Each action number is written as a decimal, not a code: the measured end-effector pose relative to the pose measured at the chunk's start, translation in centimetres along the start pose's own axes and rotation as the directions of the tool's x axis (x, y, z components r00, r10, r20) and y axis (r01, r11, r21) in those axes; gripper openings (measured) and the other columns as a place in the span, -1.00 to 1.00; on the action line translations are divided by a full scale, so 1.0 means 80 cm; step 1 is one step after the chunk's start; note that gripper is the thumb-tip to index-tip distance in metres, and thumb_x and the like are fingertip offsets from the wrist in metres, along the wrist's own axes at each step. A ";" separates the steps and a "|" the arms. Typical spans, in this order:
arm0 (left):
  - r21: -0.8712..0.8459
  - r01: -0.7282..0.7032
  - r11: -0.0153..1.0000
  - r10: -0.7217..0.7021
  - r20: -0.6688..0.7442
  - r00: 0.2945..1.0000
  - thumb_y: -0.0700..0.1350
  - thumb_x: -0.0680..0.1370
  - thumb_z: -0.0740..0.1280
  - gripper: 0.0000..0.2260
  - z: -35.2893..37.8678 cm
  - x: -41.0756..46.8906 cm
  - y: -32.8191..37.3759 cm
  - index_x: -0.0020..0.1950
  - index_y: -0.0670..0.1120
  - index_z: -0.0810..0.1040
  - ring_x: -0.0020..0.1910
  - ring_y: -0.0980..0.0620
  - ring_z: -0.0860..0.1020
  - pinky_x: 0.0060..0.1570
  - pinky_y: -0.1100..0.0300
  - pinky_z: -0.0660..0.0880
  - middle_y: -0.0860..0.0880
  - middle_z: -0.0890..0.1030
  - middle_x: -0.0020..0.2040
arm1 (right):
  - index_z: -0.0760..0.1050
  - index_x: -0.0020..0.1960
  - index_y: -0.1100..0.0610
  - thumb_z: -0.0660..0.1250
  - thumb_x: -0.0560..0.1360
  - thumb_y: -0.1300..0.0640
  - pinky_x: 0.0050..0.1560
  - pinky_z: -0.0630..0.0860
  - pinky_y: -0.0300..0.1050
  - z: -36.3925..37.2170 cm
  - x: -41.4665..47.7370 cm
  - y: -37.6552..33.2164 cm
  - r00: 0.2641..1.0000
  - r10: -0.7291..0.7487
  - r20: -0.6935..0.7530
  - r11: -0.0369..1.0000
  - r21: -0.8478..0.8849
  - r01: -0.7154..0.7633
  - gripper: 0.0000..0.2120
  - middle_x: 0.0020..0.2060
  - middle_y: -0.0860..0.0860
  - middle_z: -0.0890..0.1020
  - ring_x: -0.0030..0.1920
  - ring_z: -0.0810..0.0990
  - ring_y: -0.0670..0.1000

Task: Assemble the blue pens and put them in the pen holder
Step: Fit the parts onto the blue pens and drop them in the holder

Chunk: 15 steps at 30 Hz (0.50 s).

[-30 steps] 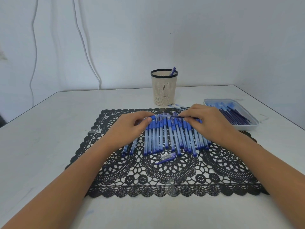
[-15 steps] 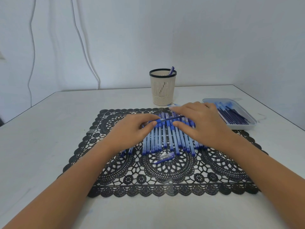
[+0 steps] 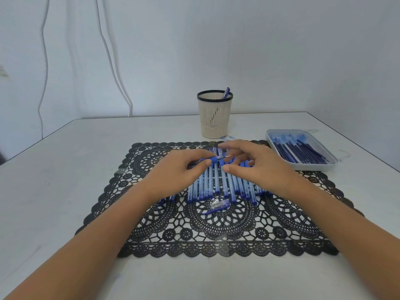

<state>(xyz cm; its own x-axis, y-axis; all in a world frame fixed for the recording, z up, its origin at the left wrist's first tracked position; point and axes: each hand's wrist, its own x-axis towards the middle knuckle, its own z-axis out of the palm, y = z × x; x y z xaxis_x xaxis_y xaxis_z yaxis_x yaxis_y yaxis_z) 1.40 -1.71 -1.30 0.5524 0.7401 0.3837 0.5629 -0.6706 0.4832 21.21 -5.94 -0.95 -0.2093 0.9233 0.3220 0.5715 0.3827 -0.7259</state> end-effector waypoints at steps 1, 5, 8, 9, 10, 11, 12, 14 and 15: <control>-0.004 0.008 1.000 -0.008 -0.005 1.000 -0.02 0.57 0.23 -0.79 0.000 0.000 -0.001 0.16 0.07 0.56 -0.29 0.41 0.46 -0.28 0.49 0.29 0.32 0.50 -0.29 | 0.40 0.12 -0.31 0.38 0.44 0.02 -0.14 0.36 -0.47 0.000 0.000 0.000 1.000 0.014 0.012 1.000 0.001 -0.014 -0.66 -0.09 -0.22 0.57 -0.14 0.53 -0.27; -0.002 0.038 0.999 -0.038 -0.018 0.999 -0.02 0.57 0.22 -0.78 -0.003 0.000 -0.006 0.17 0.04 0.56 -0.33 0.41 0.45 -0.31 0.49 0.28 0.32 0.48 -0.36 | 0.43 0.09 -0.16 0.31 0.48 -0.04 -0.10 0.41 -0.32 -0.004 0.001 0.005 0.997 0.074 0.000 0.997 -0.025 -0.074 -0.80 -0.14 -0.14 0.55 -0.15 0.51 -0.17; 0.017 0.067 0.998 -0.067 -0.020 0.998 0.01 0.58 0.20 -0.77 -0.005 0.001 -0.013 0.19 0.09 0.54 -0.34 0.34 0.46 -0.28 0.38 0.30 0.20 0.54 -0.31 | 0.45 -0.02 -0.10 0.27 0.51 0.00 -0.09 0.43 -0.25 -0.006 0.000 0.005 0.990 0.100 0.103 0.985 -0.150 -0.084 -0.94 -0.16 -0.10 0.55 -0.12 0.52 -0.11; 0.024 0.076 0.997 -0.075 -0.025 0.997 0.02 0.58 0.19 -0.77 -0.006 0.000 -0.015 0.20 0.09 0.53 -0.35 0.32 0.46 -0.29 0.36 0.31 0.16 0.55 -0.31 | 0.46 -0.05 -0.10 0.27 0.51 0.02 -0.10 0.43 -0.26 -0.006 -0.001 0.003 0.984 0.088 0.153 0.979 -0.197 -0.057 -0.97 -0.16 -0.12 0.55 -0.12 0.52 -0.13; 0.030 0.082 0.996 -0.081 -0.029 0.996 0.03 0.58 0.19 -0.76 -0.007 0.000 -0.017 0.20 0.09 0.53 -0.36 0.30 0.46 -0.30 0.36 0.30 0.13 0.55 -0.32 | 0.48 -0.07 -0.11 0.27 0.51 0.05 -0.11 0.42 -0.28 -0.005 -0.003 0.000 0.976 0.074 0.206 0.971 -0.238 -0.023 -0.95 -0.17 -0.13 0.56 -0.13 0.52 -0.15; 0.036 0.087 0.996 -0.086 -0.029 0.996 0.03 0.58 0.19 -0.76 -0.007 0.000 -0.018 0.20 0.10 0.53 -0.38 0.28 0.45 -0.31 0.36 0.30 0.12 0.55 -0.33 | 0.49 -0.06 -0.11 0.27 0.51 0.06 -0.11 0.43 -0.31 -0.003 -0.004 -0.003 0.964 0.066 0.258 0.963 -0.268 0.006 -0.93 -0.17 -0.15 0.55 -0.13 0.52 -0.16; 0.038 0.089 0.995 -0.088 -0.029 0.996 0.03 0.58 0.19 -0.76 -0.007 0.000 -0.018 0.20 0.09 0.53 -0.39 0.28 0.45 -0.32 0.36 0.29 0.13 0.53 -0.36 | 0.52 -0.04 -0.11 0.27 0.52 0.06 -0.10 0.44 -0.32 -0.001 -0.006 -0.006 0.951 0.059 0.303 0.956 -0.293 0.034 -0.90 -0.18 -0.16 0.54 -0.13 0.52 -0.18; 0.048 0.087 0.995 -0.086 -0.027 0.996 0.02 0.58 0.19 -0.76 -0.007 0.000 -0.018 0.20 0.08 0.53 -0.40 0.31 0.45 -0.34 0.39 0.28 0.19 0.50 -0.38 | 0.56 0.03 -0.11 0.27 0.52 0.04 -0.07 0.42 -0.35 0.006 -0.008 -0.010 0.932 0.041 0.361 0.937 -0.337 0.090 -0.86 -0.15 -0.18 0.52 -0.13 0.51 -0.19; 0.053 0.083 0.995 -0.082 -0.023 0.996 0.02 0.58 0.19 -0.76 -0.006 0.000 -0.018 0.20 0.08 0.53 -0.39 0.30 0.45 -0.33 0.38 0.30 0.19 0.51 -0.37 | 0.57 0.05 -0.09 0.26 0.53 0.03 -0.06 0.41 -0.35 0.009 -0.009 -0.012 0.927 0.028 0.374 0.930 -0.350 0.113 -0.84 -0.13 -0.18 0.50 -0.13 0.50 -0.19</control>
<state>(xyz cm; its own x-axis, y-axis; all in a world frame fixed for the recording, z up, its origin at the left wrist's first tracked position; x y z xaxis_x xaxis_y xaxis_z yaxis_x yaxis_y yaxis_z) 0.30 -0.75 -1.58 0.4900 0.7937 0.3606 0.6386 -0.6083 0.4713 20.21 -6.92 -0.93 -0.4751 0.8785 0.0508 0.7853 0.4493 -0.4260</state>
